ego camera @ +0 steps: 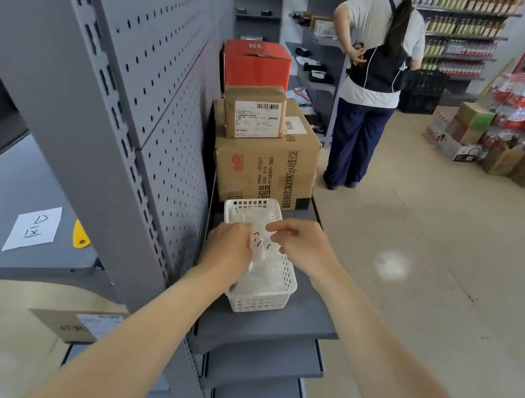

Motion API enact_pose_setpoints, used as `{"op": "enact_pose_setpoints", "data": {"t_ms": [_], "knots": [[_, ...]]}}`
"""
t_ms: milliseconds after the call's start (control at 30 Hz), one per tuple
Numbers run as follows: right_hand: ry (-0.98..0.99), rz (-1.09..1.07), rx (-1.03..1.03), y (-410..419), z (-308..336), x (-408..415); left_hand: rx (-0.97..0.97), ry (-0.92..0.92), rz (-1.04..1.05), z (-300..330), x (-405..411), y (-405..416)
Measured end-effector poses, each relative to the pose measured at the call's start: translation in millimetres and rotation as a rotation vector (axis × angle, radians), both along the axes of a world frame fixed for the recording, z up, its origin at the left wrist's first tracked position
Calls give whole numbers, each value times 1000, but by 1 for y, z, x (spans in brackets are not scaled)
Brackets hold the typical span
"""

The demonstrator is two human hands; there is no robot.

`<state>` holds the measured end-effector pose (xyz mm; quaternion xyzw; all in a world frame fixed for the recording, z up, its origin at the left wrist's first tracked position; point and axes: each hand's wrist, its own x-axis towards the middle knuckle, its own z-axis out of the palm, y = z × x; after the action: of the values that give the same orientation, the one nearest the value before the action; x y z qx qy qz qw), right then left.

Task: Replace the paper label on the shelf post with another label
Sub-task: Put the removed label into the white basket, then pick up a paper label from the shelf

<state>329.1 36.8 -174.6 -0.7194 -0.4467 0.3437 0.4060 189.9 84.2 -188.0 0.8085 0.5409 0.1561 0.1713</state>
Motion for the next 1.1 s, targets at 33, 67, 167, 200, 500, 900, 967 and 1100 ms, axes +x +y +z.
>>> {"op": "enact_pose_setpoints", "data": {"t_ms": [33, 67, 167, 200, 500, 900, 967, 1100], "knots": [[4, 2, 6, 0, 0, -1, 9, 27, -16, 1, 1, 0], [4, 1, 10, -1, 1, -2, 21, 33, -32, 2, 2, 0], [-21, -13, 36, -4, 6, -3, 69, -42, -86, 7, 4, -1], [-39, -18, 56, -6, 9, -4, 101, -86, -98, 11, 4, -4], [-106, -99, 475, -64, 73, -33, 448, -381, -253, 87, -34, -54], [-37, 53, 755, -92, 132, -159, 859, -554, -232, 137, -174, -102], [-1, 126, 779, -92, 141, -182, 888, -530, -110, 144, -203, -97], [-40, 243, 811, -77, 154, -229, 874, -459, 54, 154, -259, -83]]}}
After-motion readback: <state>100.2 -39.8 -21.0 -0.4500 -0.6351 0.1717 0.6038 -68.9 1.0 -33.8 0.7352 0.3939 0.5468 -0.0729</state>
